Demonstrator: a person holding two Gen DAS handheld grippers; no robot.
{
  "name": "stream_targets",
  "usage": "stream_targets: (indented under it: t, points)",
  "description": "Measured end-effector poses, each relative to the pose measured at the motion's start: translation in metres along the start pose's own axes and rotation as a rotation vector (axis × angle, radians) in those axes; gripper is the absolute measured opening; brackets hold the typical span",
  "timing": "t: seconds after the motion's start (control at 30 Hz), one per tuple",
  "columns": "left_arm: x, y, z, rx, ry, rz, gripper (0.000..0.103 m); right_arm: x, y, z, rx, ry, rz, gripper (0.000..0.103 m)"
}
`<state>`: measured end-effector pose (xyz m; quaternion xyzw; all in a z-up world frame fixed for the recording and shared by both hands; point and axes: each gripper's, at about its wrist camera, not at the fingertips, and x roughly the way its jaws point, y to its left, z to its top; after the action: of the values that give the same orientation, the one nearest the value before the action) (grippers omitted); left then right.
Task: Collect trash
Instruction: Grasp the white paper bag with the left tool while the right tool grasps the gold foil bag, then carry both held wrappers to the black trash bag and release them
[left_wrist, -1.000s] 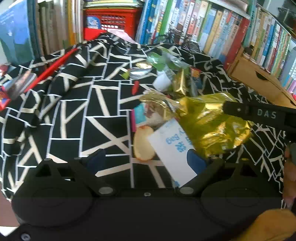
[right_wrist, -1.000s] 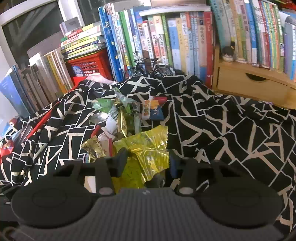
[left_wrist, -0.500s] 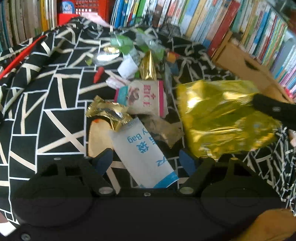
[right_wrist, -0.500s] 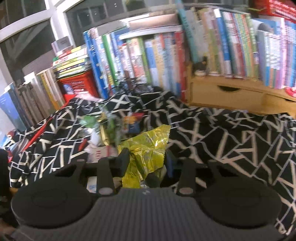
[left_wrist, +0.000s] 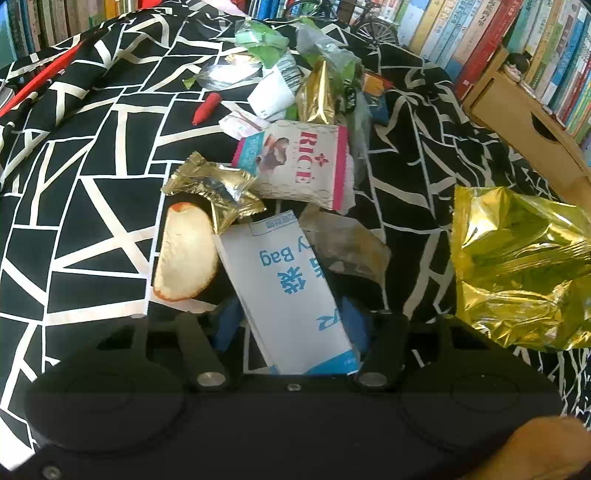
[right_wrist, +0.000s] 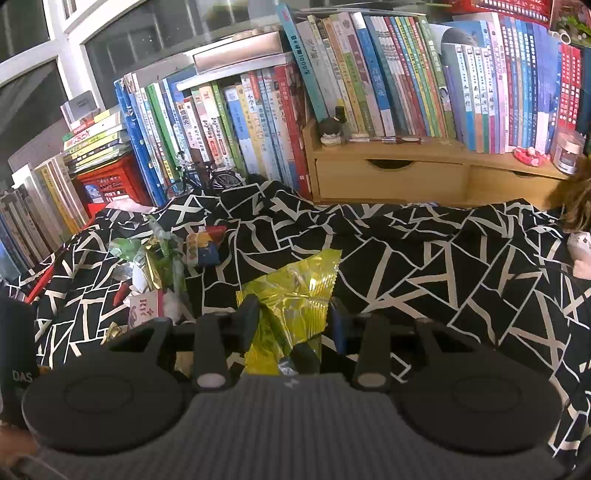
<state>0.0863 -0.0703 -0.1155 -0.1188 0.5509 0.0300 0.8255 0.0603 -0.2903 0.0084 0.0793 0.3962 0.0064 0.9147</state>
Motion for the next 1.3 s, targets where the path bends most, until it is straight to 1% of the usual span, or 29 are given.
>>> stream_targets:
  t: [0.03,0.07,0.1,0.17,0.2,0.23,0.27,0.47,0.6,0.8,0.9,1.07,1.3]
  points:
    - [-0.002,-0.001,0.0,0.002,-0.005,-0.003,0.044,0.0,0.0,-0.001,0.001,0.001,0.0,0.045]
    - [-0.003,-0.002,-0.001,0.007,-0.004,-0.019,0.033,0.0,0.0,-0.001,0.001,0.002,0.001,0.045]
    - [-0.005,-0.003,-0.002,0.007,-0.002,-0.032,0.031,0.0,0.001,-0.002,0.002,0.003,0.002,0.045]
    - [-0.01,-0.006,-0.003,0.013,-0.004,-0.032,0.025,-0.001,0.001,-0.002,0.004,0.0,0.005,0.045]
    - [-0.012,-0.007,-0.005,0.02,-0.003,-0.035,0.024,-0.001,0.001,-0.002,0.004,-0.003,0.007,0.045]
    - [-0.014,-0.008,-0.006,0.025,-0.002,-0.036,0.006,-0.002,0.002,-0.002,0.004,-0.005,0.008,0.045]
    - [-0.016,-0.009,-0.007,0.03,0.006,-0.044,0.004,-0.002,0.002,-0.002,0.003,-0.008,0.01,0.045]
    - [-0.03,-0.009,-0.017,0.049,0.0,-0.067,0.004,-0.004,0.004,-0.003,0.01,-0.012,0.022,0.045]
    - [-0.041,-0.009,-0.022,0.072,-0.024,-0.081,0.003,-0.008,0.006,-0.004,0.019,-0.018,0.03,0.045]
    - [-0.061,0.001,-0.028,0.053,-0.051,-0.085,0.003,-0.019,0.015,-0.007,0.01,-0.032,0.034,0.044]
    - [-0.072,0.011,-0.032,0.041,-0.064,-0.104,0.002,-0.032,0.021,-0.011,0.005,-0.053,0.027,0.044]
    - [-0.097,0.03,-0.049,0.06,-0.093,-0.139,0.002,-0.062,0.036,-0.028,0.025,-0.075,0.014,0.044]
    - [-0.145,0.079,-0.092,0.069,-0.137,-0.183,0.002,-0.118,0.066,-0.074,0.054,-0.092,-0.013,0.044]
